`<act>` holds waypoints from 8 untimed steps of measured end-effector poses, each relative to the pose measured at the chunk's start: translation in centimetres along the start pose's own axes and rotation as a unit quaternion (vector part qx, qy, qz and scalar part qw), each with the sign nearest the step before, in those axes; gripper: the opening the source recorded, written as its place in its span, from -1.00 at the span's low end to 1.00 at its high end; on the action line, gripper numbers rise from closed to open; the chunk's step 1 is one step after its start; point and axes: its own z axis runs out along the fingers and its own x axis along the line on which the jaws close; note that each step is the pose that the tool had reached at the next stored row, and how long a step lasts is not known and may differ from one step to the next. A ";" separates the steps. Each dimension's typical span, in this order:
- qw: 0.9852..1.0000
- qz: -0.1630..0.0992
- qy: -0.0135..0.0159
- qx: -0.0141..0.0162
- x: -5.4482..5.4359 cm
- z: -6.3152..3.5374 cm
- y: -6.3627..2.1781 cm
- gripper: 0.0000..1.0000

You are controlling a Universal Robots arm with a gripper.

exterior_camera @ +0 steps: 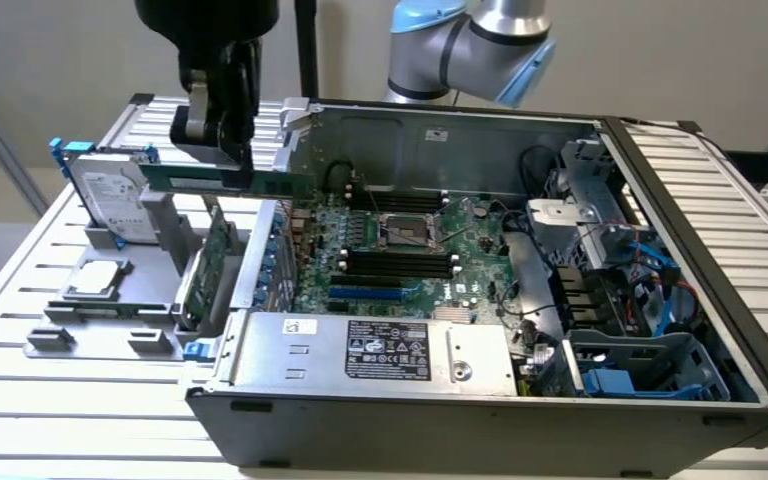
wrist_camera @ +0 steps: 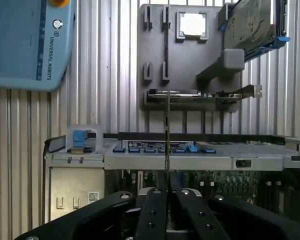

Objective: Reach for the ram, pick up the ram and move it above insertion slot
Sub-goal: 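Pick up the ram and move it above insertion slot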

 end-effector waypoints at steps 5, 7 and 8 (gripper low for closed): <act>1.000 0.000 0.000 0.000 -0.2 0.22 -2.05 -0.73; 1.000 0.000 0.000 0.000 -0.3 0.40 -2.82 -0.73; 1.000 0.000 0.000 0.000 -0.4 0.50 -3.20 -0.73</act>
